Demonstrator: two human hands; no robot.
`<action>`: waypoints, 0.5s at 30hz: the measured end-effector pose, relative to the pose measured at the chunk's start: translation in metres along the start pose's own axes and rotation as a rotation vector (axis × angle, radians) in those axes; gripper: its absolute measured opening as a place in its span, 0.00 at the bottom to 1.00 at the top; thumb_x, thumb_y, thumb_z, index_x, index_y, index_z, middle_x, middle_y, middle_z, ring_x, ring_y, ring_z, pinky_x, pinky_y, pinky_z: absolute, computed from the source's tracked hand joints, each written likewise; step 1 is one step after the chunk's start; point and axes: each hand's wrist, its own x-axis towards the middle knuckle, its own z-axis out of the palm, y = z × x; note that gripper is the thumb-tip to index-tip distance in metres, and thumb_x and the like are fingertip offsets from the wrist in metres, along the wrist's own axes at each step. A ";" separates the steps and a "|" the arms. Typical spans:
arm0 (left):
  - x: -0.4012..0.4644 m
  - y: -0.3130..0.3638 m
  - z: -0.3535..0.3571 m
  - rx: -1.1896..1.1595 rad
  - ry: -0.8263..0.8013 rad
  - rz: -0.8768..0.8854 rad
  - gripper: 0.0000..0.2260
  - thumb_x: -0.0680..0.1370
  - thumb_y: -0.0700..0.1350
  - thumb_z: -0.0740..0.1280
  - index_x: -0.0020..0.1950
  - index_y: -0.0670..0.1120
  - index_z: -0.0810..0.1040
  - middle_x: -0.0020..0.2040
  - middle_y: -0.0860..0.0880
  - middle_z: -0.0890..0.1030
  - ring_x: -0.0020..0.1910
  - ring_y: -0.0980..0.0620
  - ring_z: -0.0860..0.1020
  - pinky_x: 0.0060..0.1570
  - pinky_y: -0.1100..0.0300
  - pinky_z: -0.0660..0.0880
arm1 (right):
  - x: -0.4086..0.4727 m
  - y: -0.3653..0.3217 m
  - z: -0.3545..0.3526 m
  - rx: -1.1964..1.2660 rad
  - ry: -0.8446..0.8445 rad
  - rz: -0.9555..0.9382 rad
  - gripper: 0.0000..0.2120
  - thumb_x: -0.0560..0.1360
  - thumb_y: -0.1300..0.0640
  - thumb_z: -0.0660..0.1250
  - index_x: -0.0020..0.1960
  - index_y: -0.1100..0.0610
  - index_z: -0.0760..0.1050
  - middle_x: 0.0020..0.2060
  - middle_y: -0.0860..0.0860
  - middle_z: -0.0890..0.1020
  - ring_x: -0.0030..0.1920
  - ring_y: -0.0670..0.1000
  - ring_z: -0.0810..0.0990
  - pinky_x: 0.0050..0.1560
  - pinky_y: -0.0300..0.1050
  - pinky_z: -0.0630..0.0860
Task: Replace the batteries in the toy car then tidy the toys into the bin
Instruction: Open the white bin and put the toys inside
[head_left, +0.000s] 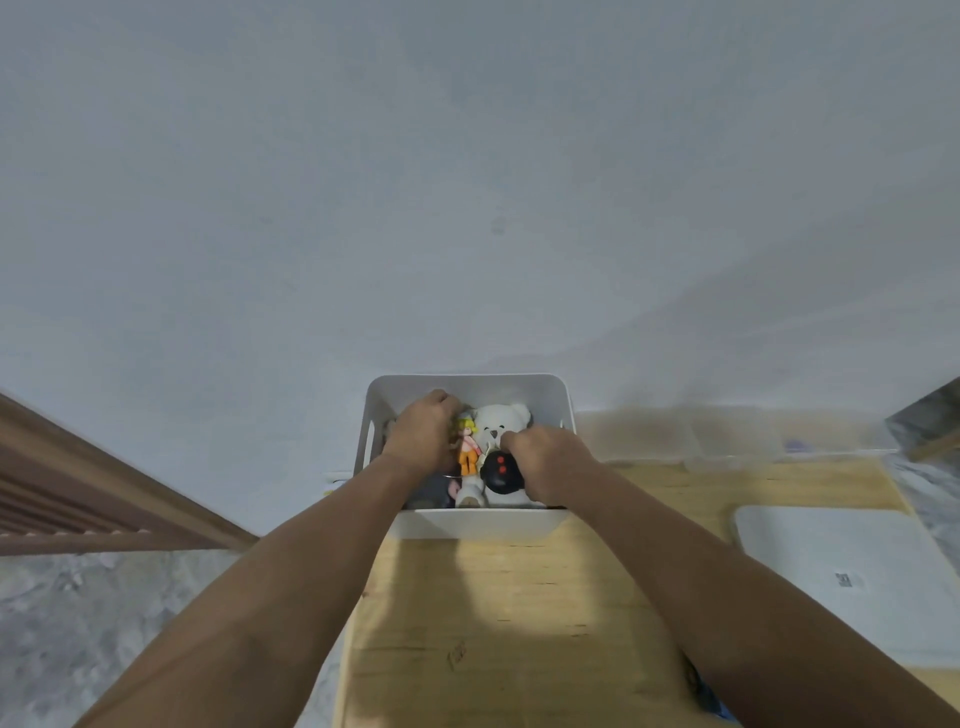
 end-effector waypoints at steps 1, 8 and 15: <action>0.000 0.000 0.000 0.041 0.000 -0.018 0.17 0.67 0.46 0.74 0.54 0.44 0.81 0.50 0.46 0.80 0.49 0.45 0.78 0.46 0.54 0.78 | 0.000 0.000 0.000 -0.007 0.006 -0.001 0.18 0.72 0.62 0.67 0.61 0.58 0.71 0.53 0.57 0.80 0.54 0.58 0.80 0.50 0.48 0.75; -0.003 0.000 0.005 0.254 -0.107 -0.075 0.14 0.75 0.51 0.64 0.57 0.47 0.77 0.49 0.44 0.81 0.52 0.44 0.77 0.48 0.52 0.76 | -0.003 -0.005 0.004 -0.023 0.027 -0.005 0.20 0.72 0.63 0.67 0.63 0.58 0.69 0.53 0.57 0.79 0.53 0.58 0.79 0.48 0.48 0.75; -0.011 -0.002 0.003 0.002 -0.062 -0.049 0.18 0.75 0.47 0.65 0.65 0.47 0.73 0.57 0.44 0.80 0.58 0.42 0.76 0.53 0.52 0.73 | -0.006 -0.004 0.002 0.069 0.000 0.009 0.22 0.72 0.64 0.67 0.64 0.57 0.69 0.55 0.56 0.78 0.56 0.58 0.77 0.51 0.49 0.75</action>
